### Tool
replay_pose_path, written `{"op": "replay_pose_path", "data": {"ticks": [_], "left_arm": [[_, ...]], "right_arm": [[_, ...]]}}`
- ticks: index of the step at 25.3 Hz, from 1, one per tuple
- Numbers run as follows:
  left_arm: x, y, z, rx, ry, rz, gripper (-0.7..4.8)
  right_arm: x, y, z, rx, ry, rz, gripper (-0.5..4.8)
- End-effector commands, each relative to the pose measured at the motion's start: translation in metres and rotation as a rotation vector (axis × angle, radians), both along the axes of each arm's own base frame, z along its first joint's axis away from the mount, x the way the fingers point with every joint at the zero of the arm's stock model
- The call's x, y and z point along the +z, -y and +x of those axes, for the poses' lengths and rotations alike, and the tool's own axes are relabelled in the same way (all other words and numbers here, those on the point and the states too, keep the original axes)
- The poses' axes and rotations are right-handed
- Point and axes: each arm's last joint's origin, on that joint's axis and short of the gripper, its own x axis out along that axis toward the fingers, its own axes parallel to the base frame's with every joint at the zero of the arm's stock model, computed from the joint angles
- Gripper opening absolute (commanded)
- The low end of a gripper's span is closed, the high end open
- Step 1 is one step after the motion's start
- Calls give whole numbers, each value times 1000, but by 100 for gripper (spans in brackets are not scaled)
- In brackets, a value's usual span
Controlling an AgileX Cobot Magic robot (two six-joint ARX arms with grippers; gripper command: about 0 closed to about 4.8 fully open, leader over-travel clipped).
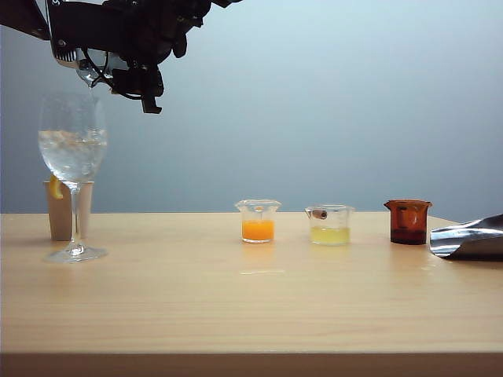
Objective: Pick up the first measuring cup from the left, pour the coconut rum inside into the goblet, and finally put the measuring cup back in its original place.
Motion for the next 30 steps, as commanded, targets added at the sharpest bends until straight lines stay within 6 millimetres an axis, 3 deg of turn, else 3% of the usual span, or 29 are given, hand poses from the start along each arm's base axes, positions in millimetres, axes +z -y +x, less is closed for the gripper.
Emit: {"op": "replay_pose_path", "data": {"ticks": [1, 23, 27, 30], "left_arm": [[2, 0, 0, -4, 18, 0, -4], [2, 0, 0, -3, 18, 1, -4], [2, 0, 0, -4, 18, 1, -4], [2, 0, 0, -3, 17, 1, -4]], "right_arm": [[13, 1, -1, -4, 46, 40, 144], [17, 2, 0, 54, 137, 7, 144], [17, 3, 1, 29, 90, 63, 144], [19, 5, 3, -66, -11, 204, 143]]}}
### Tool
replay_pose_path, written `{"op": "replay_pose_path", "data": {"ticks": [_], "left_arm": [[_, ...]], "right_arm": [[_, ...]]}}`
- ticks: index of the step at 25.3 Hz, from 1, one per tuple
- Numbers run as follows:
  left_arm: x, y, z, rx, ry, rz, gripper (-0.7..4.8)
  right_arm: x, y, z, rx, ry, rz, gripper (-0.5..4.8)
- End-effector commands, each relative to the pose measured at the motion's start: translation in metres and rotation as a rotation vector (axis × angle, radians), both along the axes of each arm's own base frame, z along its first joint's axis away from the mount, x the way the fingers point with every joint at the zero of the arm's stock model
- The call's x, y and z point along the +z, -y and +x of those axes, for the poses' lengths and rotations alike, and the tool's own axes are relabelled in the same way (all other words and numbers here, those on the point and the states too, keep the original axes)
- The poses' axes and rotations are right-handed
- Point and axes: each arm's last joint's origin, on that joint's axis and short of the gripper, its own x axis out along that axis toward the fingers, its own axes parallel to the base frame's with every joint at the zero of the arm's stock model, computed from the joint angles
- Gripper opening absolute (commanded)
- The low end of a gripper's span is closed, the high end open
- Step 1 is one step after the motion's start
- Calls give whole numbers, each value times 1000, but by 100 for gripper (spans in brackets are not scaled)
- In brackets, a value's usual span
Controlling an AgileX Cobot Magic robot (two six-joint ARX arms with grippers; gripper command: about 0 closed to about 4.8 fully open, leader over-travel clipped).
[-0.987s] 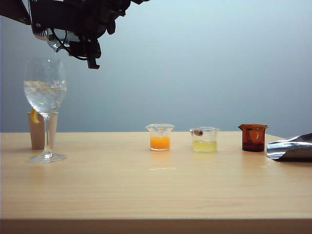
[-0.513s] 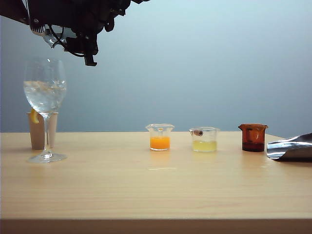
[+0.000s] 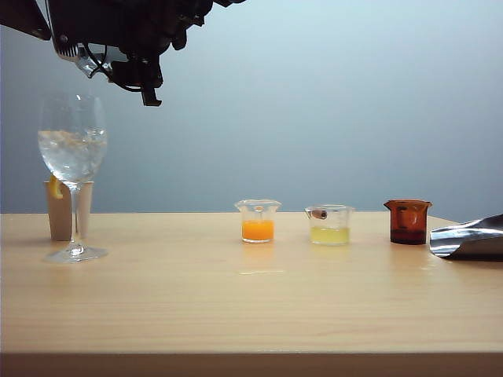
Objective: Pick up the first measuring cup from the left, pour the coconut rum inside into the goblet, and finally put the measuring cup back in its original place.
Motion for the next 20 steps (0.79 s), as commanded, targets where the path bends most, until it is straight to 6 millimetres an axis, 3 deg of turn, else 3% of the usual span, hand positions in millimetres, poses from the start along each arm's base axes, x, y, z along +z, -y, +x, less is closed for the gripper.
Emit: {"op": "replay_pose_path", "data": {"ticks": [1, 2, 4, 7, 12, 17, 20], "left_arm": [[2, 0, 0, -4, 17, 1, -4], [2, 0, 0, -4, 17, 0, -4], [2, 0, 0, -4, 17, 0, -4], [2, 0, 0, -4, 17, 0, -4], [2, 0, 0, -4, 17, 0, -4], [2, 0, 0, -4, 18, 0, -4], [2, 0, 0, -4, 17, 0, -4]], "right_arm": [[13, 5, 1, -150, -167, 296, 143], [13, 6, 2, -180, -214, 359, 143], [12, 18, 13, -313, -455, 717, 144], [8, 28, 23, -371, -625, 985, 144], [-6, 36, 29, -457, -730, 1197, 144], [-42, 37, 27, -481, -863, 1331, 144], [-74, 38, 21, -498, -955, 1426, 144]]}}
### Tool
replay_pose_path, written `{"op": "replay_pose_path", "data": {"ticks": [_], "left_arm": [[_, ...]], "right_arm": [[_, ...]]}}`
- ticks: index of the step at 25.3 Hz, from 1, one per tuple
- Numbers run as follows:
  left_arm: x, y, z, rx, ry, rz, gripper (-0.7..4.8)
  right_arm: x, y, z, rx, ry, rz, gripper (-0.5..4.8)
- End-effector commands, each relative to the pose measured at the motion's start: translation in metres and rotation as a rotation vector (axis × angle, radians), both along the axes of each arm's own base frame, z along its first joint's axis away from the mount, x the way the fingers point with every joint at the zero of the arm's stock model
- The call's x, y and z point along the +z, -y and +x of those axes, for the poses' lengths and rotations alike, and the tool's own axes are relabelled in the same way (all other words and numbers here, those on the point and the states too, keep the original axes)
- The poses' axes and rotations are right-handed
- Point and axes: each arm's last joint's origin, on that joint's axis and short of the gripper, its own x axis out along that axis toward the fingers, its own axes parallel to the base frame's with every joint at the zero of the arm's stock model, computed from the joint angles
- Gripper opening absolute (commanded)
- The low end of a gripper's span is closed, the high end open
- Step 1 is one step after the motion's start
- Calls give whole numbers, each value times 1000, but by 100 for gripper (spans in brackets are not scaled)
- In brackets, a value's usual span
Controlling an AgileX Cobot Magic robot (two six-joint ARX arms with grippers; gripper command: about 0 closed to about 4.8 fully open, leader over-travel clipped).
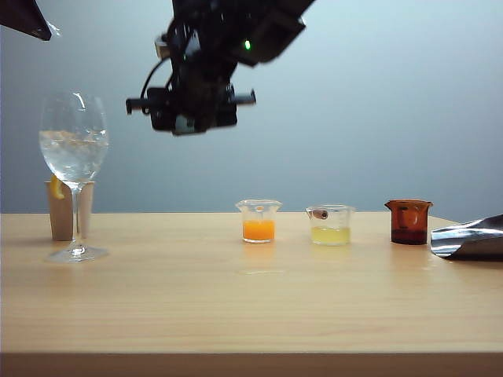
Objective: Pick up the first measuring cup from the left, pour the coconut rum inside into the goblet, and finally put the measuring cup back in its original place.
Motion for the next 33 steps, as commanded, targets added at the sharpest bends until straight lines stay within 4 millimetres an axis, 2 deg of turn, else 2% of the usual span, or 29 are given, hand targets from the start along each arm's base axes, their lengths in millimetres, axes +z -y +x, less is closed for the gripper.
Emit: {"op": "replay_pose_path", "data": {"ticks": [1, 4, 6, 7, 12, 14, 17, 25, 33], "left_arm": [[2, 0, 0, -4, 18, 0, -4], [2, 0, 0, -4, 18, 1, -4], [2, 0, 0, -4, 18, 1, -4], [2, 0, 0, -4, 17, 0, -4], [2, 0, 0, -4, 17, 0, -4], [2, 0, 0, -4, 17, 0, -4], [2, 0, 0, -4, 17, 1, -4], [2, 0, 0, -4, 16, 1, -4], [2, 0, 0, -4, 17, 0, -4]], "right_arm": [[-8, 1, -4, -20, -20, 142, 144], [-31, -2, -7, -23, -65, 155, 144], [-60, -12, -8, -4, -136, 225, 144], [-69, -17, -10, 4, -140, 221, 144], [-95, -22, -9, -17, -156, 191, 144], [-101, -20, -7, -34, -154, 182, 144], [-114, -20, 1, -26, -56, 146, 144], [-130, -6, 21, -41, -57, 162, 144], [-141, -10, 21, 12, -102, 137, 147]]}}
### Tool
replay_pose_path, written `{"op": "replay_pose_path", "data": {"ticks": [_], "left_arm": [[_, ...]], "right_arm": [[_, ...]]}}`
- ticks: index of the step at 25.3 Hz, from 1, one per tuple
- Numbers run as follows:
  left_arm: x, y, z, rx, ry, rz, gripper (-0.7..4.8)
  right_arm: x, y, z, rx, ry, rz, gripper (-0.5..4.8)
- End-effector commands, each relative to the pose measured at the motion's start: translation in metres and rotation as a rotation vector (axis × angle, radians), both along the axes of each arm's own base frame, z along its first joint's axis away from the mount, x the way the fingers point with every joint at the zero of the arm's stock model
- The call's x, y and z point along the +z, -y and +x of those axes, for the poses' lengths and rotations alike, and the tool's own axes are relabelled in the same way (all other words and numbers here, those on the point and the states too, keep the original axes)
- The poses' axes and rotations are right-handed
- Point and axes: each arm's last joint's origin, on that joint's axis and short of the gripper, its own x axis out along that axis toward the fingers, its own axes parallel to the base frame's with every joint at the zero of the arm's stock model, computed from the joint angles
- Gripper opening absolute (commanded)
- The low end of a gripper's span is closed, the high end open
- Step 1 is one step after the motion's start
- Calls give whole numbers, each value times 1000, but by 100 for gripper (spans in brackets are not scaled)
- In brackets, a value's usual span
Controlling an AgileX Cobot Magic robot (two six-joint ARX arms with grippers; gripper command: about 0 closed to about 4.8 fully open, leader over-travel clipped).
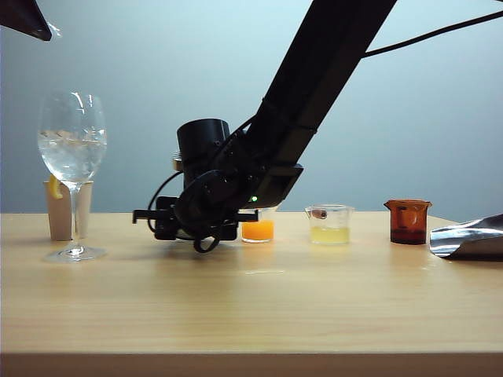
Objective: Pick up the first measuring cup from the left, pour the coconut rum inside into the goblet, and finally put the measuring cup back in its original place.
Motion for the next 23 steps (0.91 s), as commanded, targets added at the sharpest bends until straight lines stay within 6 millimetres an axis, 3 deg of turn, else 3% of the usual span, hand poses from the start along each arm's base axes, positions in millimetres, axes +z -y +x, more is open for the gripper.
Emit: {"op": "replay_pose_path", "data": {"ticks": [1, 12, 14, 16, 17, 23], "left_arm": [[2, 0, 0, -4, 17, 0, -4], [2, 0, 0, -4, 17, 0, -4], [2, 0, 0, -4, 17, 1, -4], [2, 0, 0, -4, 17, 1, -4], [2, 0, 0, -4, 17, 0, -4], [2, 0, 0, -4, 17, 1, -4]], "right_arm": [[2, -4, -2, 15, 6, 6, 147], [1, -3, -1, 10, -5, -5, 149], [2, -4, -3, 18, -5, -4, 280], [2, -5, -3, 20, -3, -1, 452], [2, -5, -3, 21, -3, -1, 479], [5, -8, -6, 30, -9, -6, 479]]}}
